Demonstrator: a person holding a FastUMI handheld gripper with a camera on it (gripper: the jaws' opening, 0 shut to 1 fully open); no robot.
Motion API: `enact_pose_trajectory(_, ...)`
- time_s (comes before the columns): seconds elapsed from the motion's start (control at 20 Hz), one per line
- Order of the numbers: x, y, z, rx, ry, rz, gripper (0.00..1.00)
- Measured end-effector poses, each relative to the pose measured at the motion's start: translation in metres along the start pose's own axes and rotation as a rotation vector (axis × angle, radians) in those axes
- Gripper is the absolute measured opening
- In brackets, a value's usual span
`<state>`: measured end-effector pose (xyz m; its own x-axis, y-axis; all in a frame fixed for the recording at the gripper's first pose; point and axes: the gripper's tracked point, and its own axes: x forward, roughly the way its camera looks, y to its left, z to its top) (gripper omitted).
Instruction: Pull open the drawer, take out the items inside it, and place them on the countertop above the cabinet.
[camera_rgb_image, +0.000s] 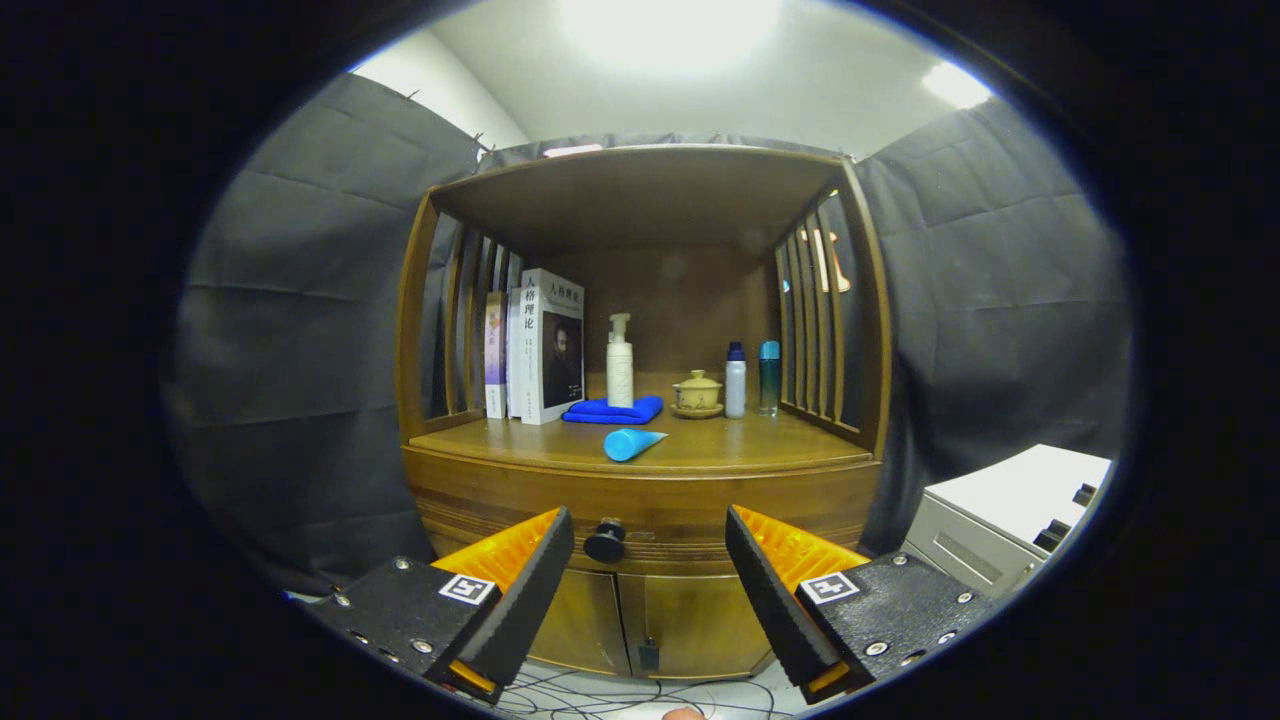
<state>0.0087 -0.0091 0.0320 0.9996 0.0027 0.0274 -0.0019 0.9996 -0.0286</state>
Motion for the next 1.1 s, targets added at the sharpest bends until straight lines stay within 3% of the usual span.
enact_pose_trajectory(0.1,-0.019,-0.002,-0.002,0.014,-0.026,0.003,0.95)
enact_pose_trajectory(0.3,-0.042,-0.006,-0.012,-0.084,-0.044,0.003,0.95)
enact_pose_trajectory(0.55,-0.061,-0.005,-0.045,-0.021,0.033,0.01,0.95)
enact_pose_trajectory(1.1,-0.065,0.001,-0.053,0.008,0.053,0.021,0.95)
